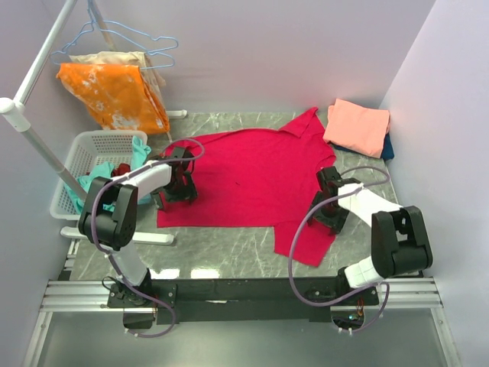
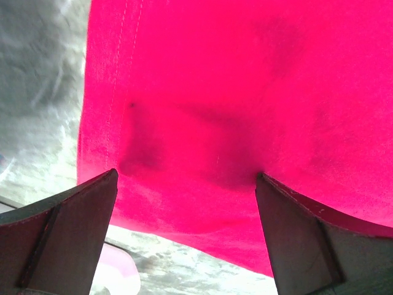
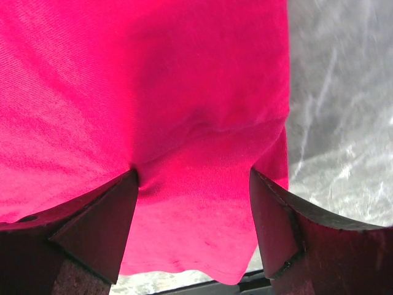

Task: Fold and stack the t-shirts
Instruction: Flatten the tshirt out

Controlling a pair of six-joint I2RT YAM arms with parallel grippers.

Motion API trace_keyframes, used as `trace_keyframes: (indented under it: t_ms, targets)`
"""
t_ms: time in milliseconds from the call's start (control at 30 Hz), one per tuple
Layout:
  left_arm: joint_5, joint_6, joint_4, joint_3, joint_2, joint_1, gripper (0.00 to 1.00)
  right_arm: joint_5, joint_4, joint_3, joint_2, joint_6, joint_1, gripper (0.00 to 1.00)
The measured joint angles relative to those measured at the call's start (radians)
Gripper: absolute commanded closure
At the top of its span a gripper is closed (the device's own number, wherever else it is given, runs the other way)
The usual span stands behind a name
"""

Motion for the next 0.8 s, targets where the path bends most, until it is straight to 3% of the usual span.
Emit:
trace_keyframes:
  t_ms: [433, 800]
  targets:
    - [-0.068, -0.072, -0.019, -0.015, -0.005, -0.107, 0.01, -0.004, -0.005, -0.064, -0.069, 0.065, -0.002, 0.23]
    - [-0.124, -0.205, -0.031, -0.097, -0.07, -0.123, 0.01, 0.003, -0.032, -0.075, -0.087, 0.088, -0.005, 0.24]
